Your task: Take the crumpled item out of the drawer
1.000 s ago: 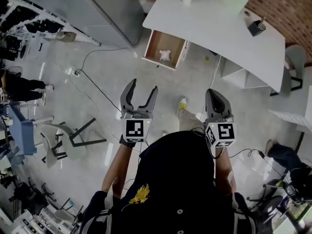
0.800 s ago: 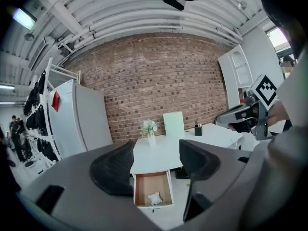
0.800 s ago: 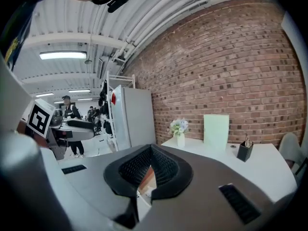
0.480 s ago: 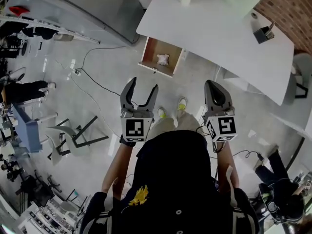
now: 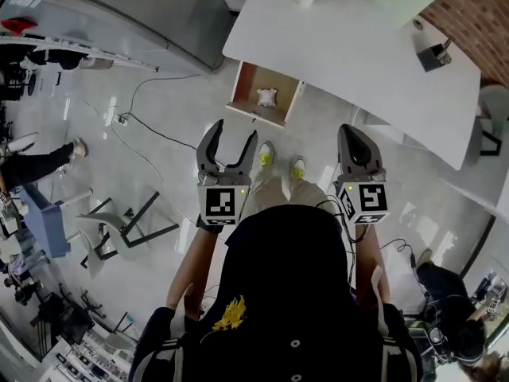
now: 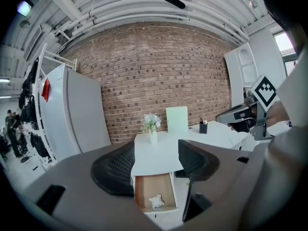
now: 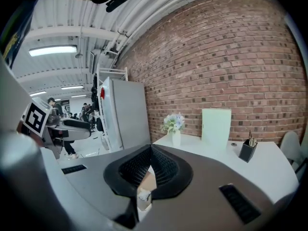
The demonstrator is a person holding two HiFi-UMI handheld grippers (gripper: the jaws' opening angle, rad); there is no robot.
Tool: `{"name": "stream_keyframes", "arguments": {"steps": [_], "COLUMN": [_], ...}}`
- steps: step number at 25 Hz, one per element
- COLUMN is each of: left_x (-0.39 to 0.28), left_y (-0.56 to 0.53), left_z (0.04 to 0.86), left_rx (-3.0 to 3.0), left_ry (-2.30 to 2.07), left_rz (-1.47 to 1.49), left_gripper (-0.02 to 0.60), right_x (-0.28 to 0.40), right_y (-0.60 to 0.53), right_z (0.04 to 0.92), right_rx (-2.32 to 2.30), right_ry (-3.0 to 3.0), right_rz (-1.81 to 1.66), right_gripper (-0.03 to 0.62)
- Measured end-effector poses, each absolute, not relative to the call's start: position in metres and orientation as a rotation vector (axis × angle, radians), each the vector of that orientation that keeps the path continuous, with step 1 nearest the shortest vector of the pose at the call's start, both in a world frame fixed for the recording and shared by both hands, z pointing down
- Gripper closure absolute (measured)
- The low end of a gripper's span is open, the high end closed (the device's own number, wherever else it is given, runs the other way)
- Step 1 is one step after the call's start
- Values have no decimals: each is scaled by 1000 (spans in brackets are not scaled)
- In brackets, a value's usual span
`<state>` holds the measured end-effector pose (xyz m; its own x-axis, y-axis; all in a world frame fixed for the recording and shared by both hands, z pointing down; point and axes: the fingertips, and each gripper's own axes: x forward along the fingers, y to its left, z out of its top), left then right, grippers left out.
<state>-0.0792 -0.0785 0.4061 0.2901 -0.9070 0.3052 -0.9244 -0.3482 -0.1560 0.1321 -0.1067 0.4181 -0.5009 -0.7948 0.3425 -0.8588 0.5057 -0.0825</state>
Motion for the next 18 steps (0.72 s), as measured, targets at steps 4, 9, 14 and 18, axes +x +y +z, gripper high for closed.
{"name": "stream_keyframes", "arguments": {"steps": [4,9,14,18], "left_x": [-88,-94,-96,-100], "left_y": [-90,-111,-139,-161], "left_z": [417,439,501,564], "left_rx": [2504,2513,2479,2422], "left_ry": [-1703,-1648,-1543,-1485], "left_rz": [556,569,645,722], "left_gripper": [284,285,288,291], "right_x": [124,111,100,88], "right_y": [-119,-130,-144,-162], "right_z": [414,423,456,492], "right_rx": [1465,1461,1436,1409], "right_ry": [-2475,-2453,-2409,-2385], "right_rz": [362,359,407,436], "right_gripper": [568,568,568,568]}}
